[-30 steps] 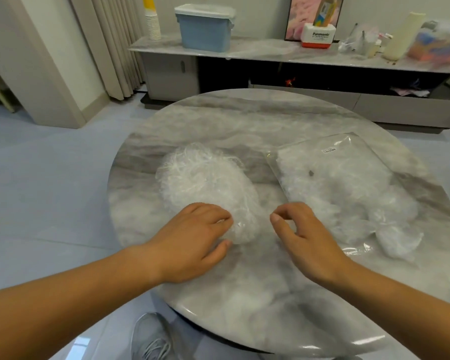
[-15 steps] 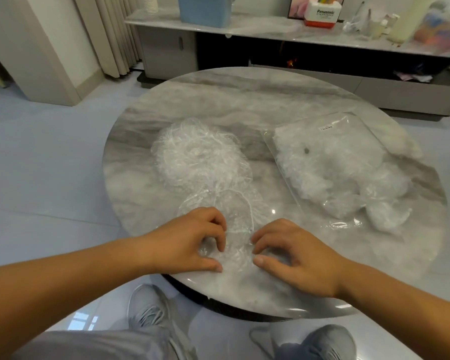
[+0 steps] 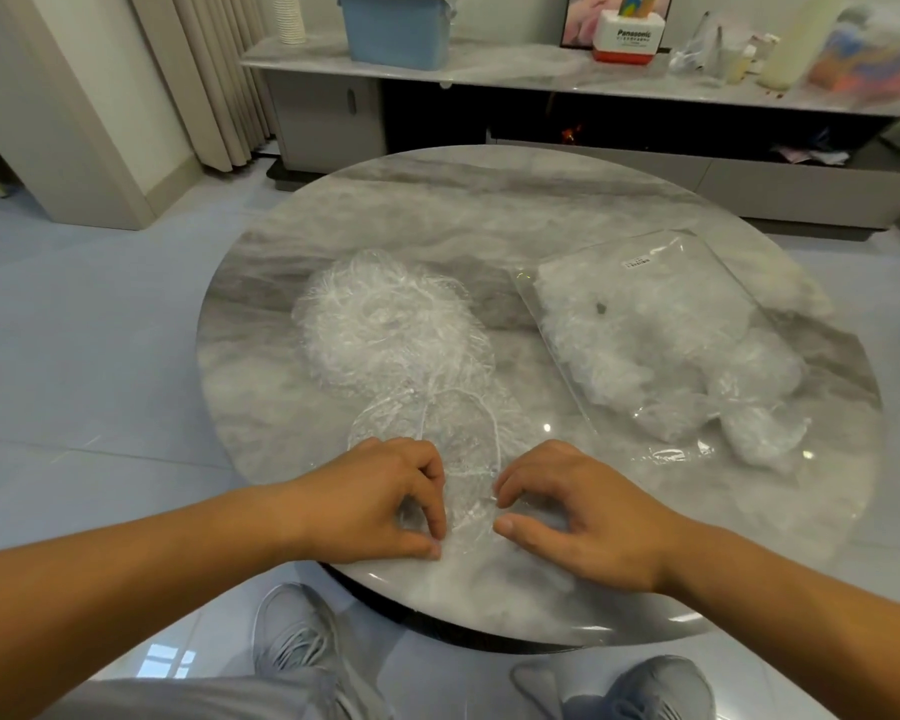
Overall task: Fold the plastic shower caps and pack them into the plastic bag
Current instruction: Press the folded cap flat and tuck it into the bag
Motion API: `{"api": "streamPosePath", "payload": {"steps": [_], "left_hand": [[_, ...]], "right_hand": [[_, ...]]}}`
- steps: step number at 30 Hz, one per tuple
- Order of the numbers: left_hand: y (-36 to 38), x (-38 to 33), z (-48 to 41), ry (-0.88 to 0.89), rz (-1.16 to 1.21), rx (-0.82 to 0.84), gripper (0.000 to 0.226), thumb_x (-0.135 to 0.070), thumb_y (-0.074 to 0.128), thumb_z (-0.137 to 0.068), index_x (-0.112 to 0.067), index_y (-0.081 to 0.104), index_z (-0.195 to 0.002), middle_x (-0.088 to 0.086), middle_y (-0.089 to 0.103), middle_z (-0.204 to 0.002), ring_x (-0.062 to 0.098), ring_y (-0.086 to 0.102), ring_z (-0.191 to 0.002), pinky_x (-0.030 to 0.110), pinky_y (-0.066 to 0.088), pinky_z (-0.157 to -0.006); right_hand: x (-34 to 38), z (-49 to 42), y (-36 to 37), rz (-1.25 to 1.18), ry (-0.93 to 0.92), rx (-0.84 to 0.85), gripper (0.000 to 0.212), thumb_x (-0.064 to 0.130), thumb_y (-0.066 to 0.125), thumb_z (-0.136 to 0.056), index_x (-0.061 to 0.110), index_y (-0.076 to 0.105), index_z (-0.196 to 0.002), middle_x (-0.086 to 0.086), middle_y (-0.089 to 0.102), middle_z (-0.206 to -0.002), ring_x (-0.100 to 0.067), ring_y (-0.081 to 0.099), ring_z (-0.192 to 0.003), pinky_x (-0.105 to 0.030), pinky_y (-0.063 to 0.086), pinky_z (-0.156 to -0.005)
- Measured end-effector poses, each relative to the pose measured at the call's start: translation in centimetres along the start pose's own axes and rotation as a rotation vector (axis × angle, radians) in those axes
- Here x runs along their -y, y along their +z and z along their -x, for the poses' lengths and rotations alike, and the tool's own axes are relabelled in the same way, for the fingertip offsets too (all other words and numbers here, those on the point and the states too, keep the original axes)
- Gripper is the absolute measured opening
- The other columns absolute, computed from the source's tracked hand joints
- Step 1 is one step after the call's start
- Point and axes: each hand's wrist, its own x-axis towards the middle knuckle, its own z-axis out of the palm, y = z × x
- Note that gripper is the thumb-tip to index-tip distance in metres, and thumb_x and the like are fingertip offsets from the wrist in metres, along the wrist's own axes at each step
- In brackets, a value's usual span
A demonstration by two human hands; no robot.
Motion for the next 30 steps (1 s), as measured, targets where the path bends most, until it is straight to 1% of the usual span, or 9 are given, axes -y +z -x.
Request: {"api": "streamPosePath", "payload": {"steps": [5, 11, 14, 16, 20, 23, 27, 29, 30], "left_hand": [[-0.6, -0.2, -0.2, -0.033, 0.23, -0.035, 0.002, -0.029, 0.077, -0.087, -0.03, 0.076, -0.088, -0.014, 0.065, -0.101, 0.009, 0.062, -0.097, 0.028, 0.051, -0.088], [-1.2, -0.3, -0.3, -0.127, 0.343, -0.03, 0.004, -0.028, 0.07, -0.094, -0.025, 0.071, -0.096, -0.013, 0.071, -0.096, 0.006, 0.066, -0.096, 0.03, 0.053, -0.091], [-1.7, -0.6, -0.3, -0.153, 0.379, -0.045, 0.005, -0.028, 0.065, -0.098, -0.024, 0.066, -0.097, -0.011, 0.071, -0.09, 0.001, 0.064, -0.084, 0.02, 0.051, -0.08], [-1.9, -0.7, -0.3, -0.176, 0.387, -0.049, 0.007, -0.029, 0.06, -0.1, -0.025, 0.062, -0.095, -0.003, 0.066, -0.081, 0.004, 0.054, -0.07, 0.021, 0.045, -0.069], [-2.0, -0.7, -0.1, -0.218, 0.422, -0.048, 0.011, -0.031, 0.053, -0.104, -0.027, 0.057, -0.094, -0.003, 0.055, -0.066, 0.011, 0.041, -0.063, 0.031, 0.039, -0.065], [-2.2, -0.6, -0.1, -0.238, 0.47, -0.056, 0.014, -0.033, 0.051, -0.104, -0.029, 0.056, -0.091, -0.004, 0.059, -0.067, 0.015, 0.045, -0.066, 0.036, 0.042, -0.068], [-2.2, -0.2, -0.3, -0.268, 0.59, -0.148, 0.026, -0.05, 0.06, -0.096, -0.025, 0.063, -0.095, -0.002, 0.072, -0.087, 0.017, 0.065, -0.081, 0.04, 0.054, -0.084], [-2.2, 0.1, -0.5, -0.297, 0.533, -0.212, 0.035, -0.062, 0.07, -0.082, -0.029, 0.067, -0.094, 0.0, 0.07, -0.092, 0.018, 0.065, -0.085, 0.033, 0.055, -0.082], [-2.2, 0.3, -0.6, -0.318, 0.475, -0.242, 0.034, -0.059, 0.075, -0.079, -0.029, 0.068, -0.093, -0.001, 0.069, -0.091, 0.014, 0.063, -0.08, 0.029, 0.055, -0.079]], "right_hand": [[-0.2, 0.0, -0.1, -0.023, 0.025, -0.011, 0.052, 0.074, 0.047, -0.087, 0.033, 0.07, -0.107, 0.019, 0.066, -0.109, -0.001, 0.054, -0.113, -0.027, 0.047, -0.097], [0.0, -0.1, -0.1, -0.043, 0.042, -0.023, 0.053, 0.078, 0.052, -0.081, 0.035, 0.069, -0.109, 0.018, 0.065, -0.108, -0.001, 0.053, -0.113, -0.025, 0.047, -0.095], [0.2, -0.4, 0.0, -0.063, 0.062, -0.048, 0.055, 0.078, 0.056, -0.076, 0.037, 0.068, -0.111, 0.022, 0.062, -0.107, 0.003, 0.052, -0.113, -0.019, 0.046, -0.094], [0.4, -0.7, 0.2, -0.042, 0.065, -0.077, 0.053, 0.077, 0.056, -0.075, 0.037, 0.067, -0.109, 0.027, 0.059, -0.103, 0.007, 0.051, -0.109, -0.014, 0.044, -0.092], [0.7, -1.3, 0.6, 0.002, 0.048, -0.126, 0.032, 0.063, 0.057, -0.084, 0.036, 0.067, -0.097, 0.029, 0.06, -0.088, 0.006, 0.054, -0.099, -0.015, 0.045, -0.085], [0.9, -1.6, 0.5, -0.087, 0.096, -0.155, 0.009, 0.041, 0.065, -0.094, 0.034, 0.068, -0.089, 0.022, 0.066, -0.081, 0.003, 0.06, -0.09, -0.014, 0.045, -0.078], [1.1, -2.3, 0.3, -0.351, 0.228, -0.2, 0.015, 0.027, 0.065, -0.098, 0.025, 0.069, -0.085, 0.006, 0.071, -0.073, -0.003, 0.068, -0.067, -0.018, 0.049, -0.069], [0.9, -2.6, 0.3, -0.345, 0.264, -0.208, 0.017, 0.029, 0.063, -0.099, 0.023, 0.068, -0.083, 0.002, 0.07, -0.07, -0.004, 0.065, -0.06, -0.022, 0.05, -0.064], [0.7, -2.8, 0.4, -0.324, 0.285, -0.211, 0.018, 0.03, 0.063, -0.099, 0.024, 0.067, -0.083, 0.001, 0.07, -0.07, -0.005, 0.063, -0.058, -0.025, 0.051, -0.063]]}}
